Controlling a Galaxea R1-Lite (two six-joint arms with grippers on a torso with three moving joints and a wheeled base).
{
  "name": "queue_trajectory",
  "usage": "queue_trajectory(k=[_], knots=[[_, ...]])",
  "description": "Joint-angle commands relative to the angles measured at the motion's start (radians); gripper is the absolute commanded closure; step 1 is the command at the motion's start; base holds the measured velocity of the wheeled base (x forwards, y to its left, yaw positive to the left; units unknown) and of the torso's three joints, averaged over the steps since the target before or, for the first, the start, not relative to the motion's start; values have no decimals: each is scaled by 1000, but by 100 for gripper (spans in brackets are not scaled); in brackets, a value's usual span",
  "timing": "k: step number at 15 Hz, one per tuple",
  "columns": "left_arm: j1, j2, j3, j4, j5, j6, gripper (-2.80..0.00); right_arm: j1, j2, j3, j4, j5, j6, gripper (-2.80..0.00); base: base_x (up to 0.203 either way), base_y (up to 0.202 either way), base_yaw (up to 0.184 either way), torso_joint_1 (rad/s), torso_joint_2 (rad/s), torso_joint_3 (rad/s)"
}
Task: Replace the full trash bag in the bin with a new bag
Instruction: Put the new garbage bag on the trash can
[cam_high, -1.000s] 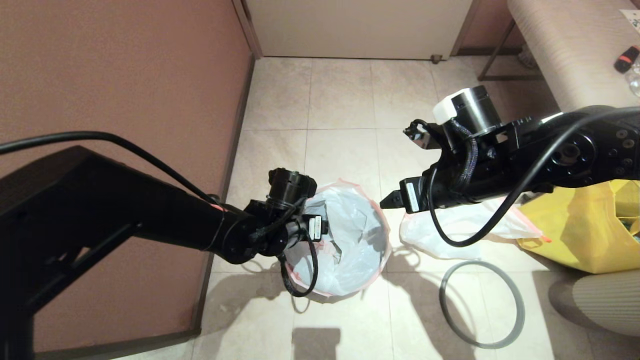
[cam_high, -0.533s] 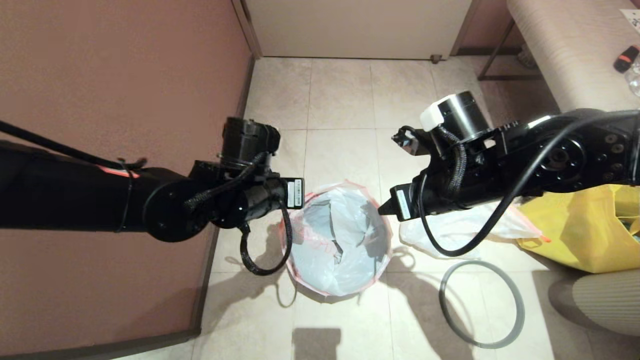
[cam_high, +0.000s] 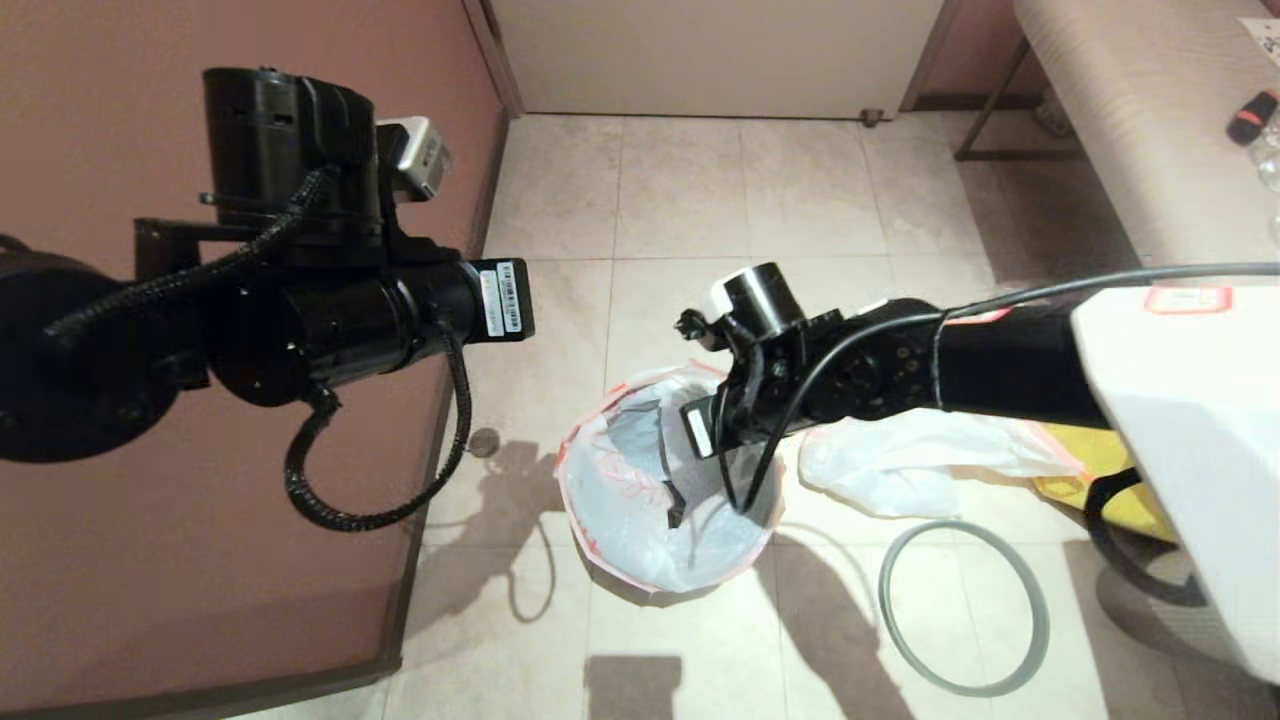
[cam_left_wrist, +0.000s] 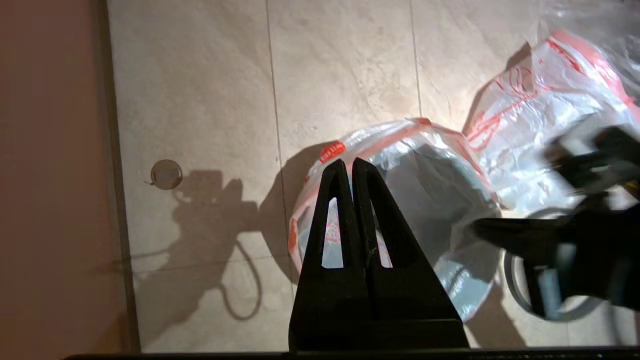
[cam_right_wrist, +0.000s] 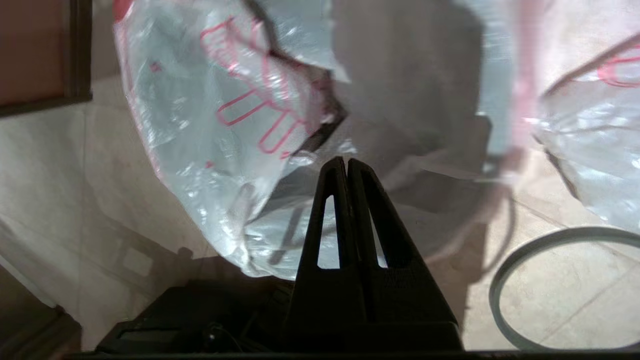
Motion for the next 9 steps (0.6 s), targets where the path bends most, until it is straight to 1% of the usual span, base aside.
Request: queue_trajectory(k=[1, 3, 5, 6, 9], knots=[[-24, -53, 0, 18, 8, -1, 0, 36, 92, -13, -4, -7, -4, 0, 0, 0, 0, 0, 0, 0], [-51, -73, 9, 28, 14, 1, 0, 48, 150, -13, -36, -20, -30, 0, 0, 0, 0, 0, 0, 0], [-50, -80, 11, 27, 16, 0, 0, 51, 228, -13, -78, -34, -62, 0, 0, 0, 0, 0, 0, 0], [-50, -80, 11, 27, 19, 0, 0, 49, 249, -13, -91, -79, -72, 0, 0, 0, 0, 0, 0, 0], [-70, -105, 14, 16, 30, 0, 0, 45, 249, -13, -126, -106, -87, 0, 0, 0, 0, 0, 0, 0]])
